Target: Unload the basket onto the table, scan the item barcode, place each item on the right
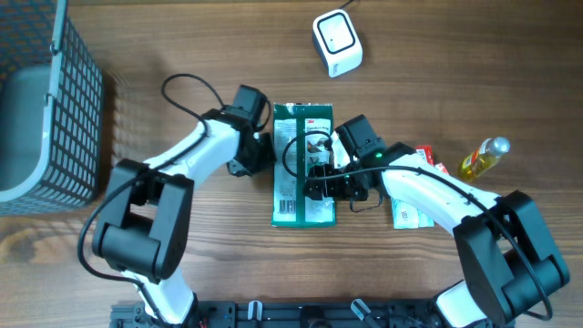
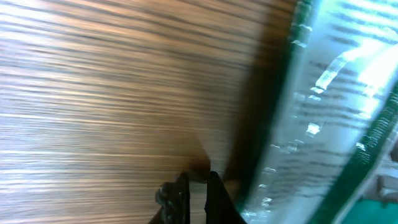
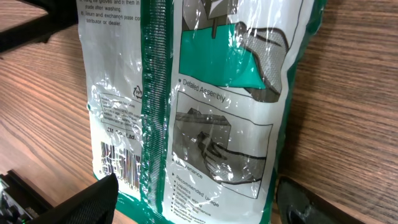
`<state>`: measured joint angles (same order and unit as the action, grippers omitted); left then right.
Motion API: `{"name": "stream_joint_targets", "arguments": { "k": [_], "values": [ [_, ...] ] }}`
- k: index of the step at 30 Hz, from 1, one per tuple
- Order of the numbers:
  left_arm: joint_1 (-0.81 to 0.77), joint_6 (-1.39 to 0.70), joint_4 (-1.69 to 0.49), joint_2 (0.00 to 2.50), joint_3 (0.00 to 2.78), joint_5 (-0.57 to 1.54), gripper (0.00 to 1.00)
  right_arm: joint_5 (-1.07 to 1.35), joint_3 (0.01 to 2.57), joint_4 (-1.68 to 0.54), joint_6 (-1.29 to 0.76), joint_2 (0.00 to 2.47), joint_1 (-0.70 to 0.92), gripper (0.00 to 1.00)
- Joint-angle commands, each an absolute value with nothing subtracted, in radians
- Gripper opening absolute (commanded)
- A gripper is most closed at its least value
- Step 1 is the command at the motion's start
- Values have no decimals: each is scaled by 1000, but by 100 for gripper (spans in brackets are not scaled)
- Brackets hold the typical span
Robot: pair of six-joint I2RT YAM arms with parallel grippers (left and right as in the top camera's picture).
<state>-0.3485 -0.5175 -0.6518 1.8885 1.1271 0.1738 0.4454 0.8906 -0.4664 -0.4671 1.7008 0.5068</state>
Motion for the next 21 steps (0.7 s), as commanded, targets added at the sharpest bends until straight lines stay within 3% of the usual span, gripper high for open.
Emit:
{"name": "stream_joint_targets", "arguments": {
  "k": [1,5,21],
  "values": [
    [-260,-445,-662,1883,1152,324,4,465,888,-464,-471,1711,505,82],
    [-241,-395,-658,1879,1150,448,15,465,888,-458,-472,1711,505,82],
    [-364,-464,-609,1932,1129,257,28,453,888,-453,-472,1711,505,82]
  ]
}}
